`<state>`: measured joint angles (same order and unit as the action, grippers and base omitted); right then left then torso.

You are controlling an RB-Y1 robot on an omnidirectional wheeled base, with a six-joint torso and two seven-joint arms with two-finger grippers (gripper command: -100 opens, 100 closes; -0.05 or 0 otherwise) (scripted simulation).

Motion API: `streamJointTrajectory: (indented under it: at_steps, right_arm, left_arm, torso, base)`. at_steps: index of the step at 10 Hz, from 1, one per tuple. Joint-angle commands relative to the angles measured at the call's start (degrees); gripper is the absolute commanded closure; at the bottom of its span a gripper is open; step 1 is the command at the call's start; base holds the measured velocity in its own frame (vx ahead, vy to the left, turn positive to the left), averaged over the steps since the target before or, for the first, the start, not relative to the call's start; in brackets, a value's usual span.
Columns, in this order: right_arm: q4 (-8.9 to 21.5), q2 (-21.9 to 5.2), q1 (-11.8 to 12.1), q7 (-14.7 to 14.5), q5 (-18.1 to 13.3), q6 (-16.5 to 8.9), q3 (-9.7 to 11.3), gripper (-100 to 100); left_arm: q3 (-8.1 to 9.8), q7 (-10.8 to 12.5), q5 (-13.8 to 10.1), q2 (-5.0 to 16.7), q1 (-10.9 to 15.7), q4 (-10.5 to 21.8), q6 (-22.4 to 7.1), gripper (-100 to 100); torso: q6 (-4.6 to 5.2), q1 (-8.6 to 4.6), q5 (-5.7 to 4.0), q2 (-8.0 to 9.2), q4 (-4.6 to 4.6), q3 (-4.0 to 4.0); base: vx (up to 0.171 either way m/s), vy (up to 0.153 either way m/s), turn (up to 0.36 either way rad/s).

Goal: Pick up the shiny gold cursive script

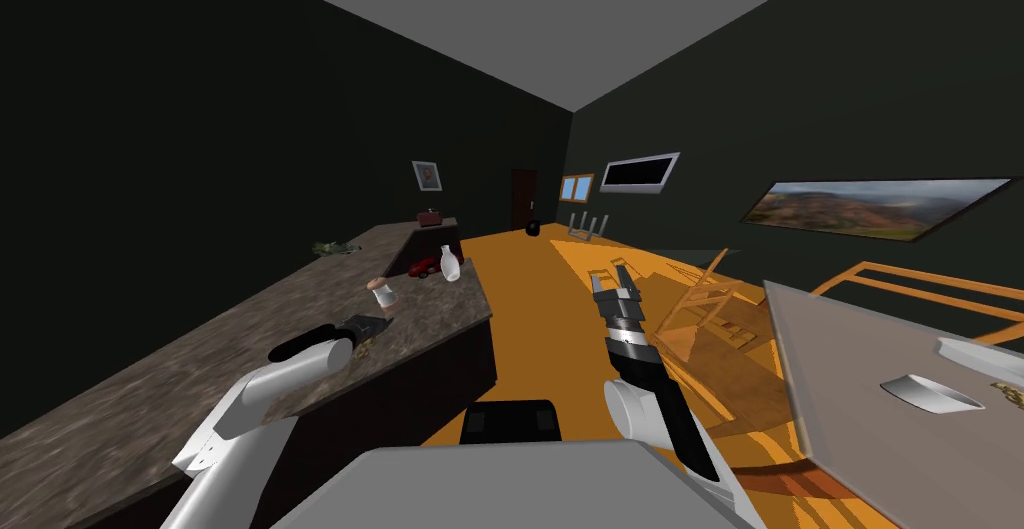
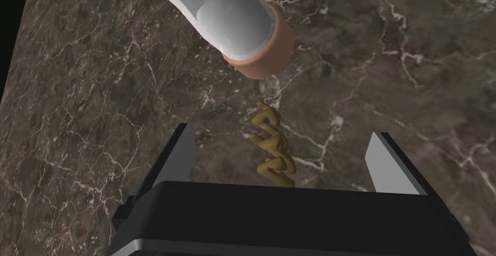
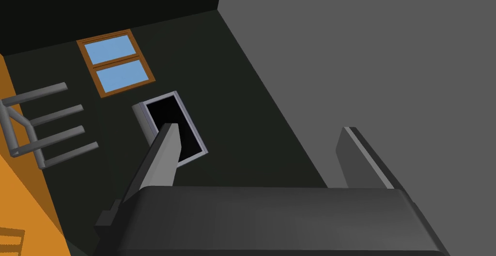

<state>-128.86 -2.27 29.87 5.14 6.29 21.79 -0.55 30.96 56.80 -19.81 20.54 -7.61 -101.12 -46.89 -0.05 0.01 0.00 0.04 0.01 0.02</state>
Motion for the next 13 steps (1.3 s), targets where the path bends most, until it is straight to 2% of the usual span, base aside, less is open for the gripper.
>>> streamJointTrajectory:
  at_steps: [1, 2, 3, 4, 5, 6, 8, 9, 13]
  right_arm:
    - [0.0, 0.0, 0.0, 0.0, 0.0, 0.0, 0.0, 0]
    - [0.0, 0.0, 0.0, 0.0, 0.0, 0.0, 0.0, 0]
    - [0.0, 0.0, 0.0, 0.0, 0.0, 0.0, 0.0, 0]
    - [0.0, 0.0, 0.0, 0.0, 0.0, 0.0, 0.0, 0]
    - [0.0, 0.0, 0.0, 0.0, 0.0, 0.0, 0.0, 0]
    - [0.0, 0.0, 0.0, 0.0, 0.0, 0.0, 0.0, 0]
    - [0.0, 0.0, 0.0, 0.0, 0.0, 0.0, 0.0, 0]
    - [0.0, 0.0, 0.0, 0.0, 0.0, 0.0, 0.0, 0]
    - [0.0, 0.0, 0.0, 0.0, 0.0, 0.0, 0.0, 0]
  left_arm:
    - [1.07, 2.4, -0.4, 0.7, 0.8, 1.4, -2.9, -100]
    - [1.07, 2.4, -0.4, 0.7, 0.8, 1.4, -3.4, -100]
    - [1.92, 4.3, -0.6, 1.2, 1.5, 2.4, -5.7, -100]
    - [1.92, 4.3, -0.6, 1.2, 1.5, 2.4, -6.0, -100]
    - [2.7, 6.2, -0.8, 1.7, 2.2, 3.4, -8.3, -100]
    - [2.7, 6.2, -0.8, 1.7, 2.2, 3.4, -8.5, -100]
    - [4.06, 9.5, -1.0, 2.8, 3.3, 5.3, -12.3, -100]
    - [4.06, 9.5, -1.0, 2.8, 3.3, 5.3, -13.0, -100]
    - [5.98, 14.4, -1.3, 4.7, 5.1, 8.0, -19.6, -100]
  torso:
    - [0.0, 0.0, 0.0, 0.0, 0.0, 0.0]
    - [0.01, 0.0, 0.0, 0.0, 0.0, 0.0]
    - [0.0, 0.01, 0.0, 0.0, 0.0, 0.0]
    - [0.01, 0.01, 0.0, 0.0, 0.0, 0.0]
    - [0.0, 0.01, 0.0, 0.0, 0.0, 0.0]
    - [0.01, 0.01, 0.0, 0.0, 0.0, 0.0]
    - [0.0, 0.01, 0.0, 0.0, 0.0, 0.0]
    - [0.01, 0.01, 0.0, 0.0, 0.0, 0.0]
    - [0.0, 0.02, 0.0, 0.0, 0.0, 0.0]
  base:
    - [-0.002, -0.003, -0.056]
    - [-0.002, -0.001, -0.021]
    - [-0.002, -0.002, -0.045]
    - [-0.002, 0.0, -0.021]
    - [-0.002, -0.001, -0.038]
    - [-0.002, 0.0, -0.023]
    - [-0.002, 0.0, -0.046]
    - [-0.002, 0.002, -0.017]
    - [-0.002, 0.001, -0.032]
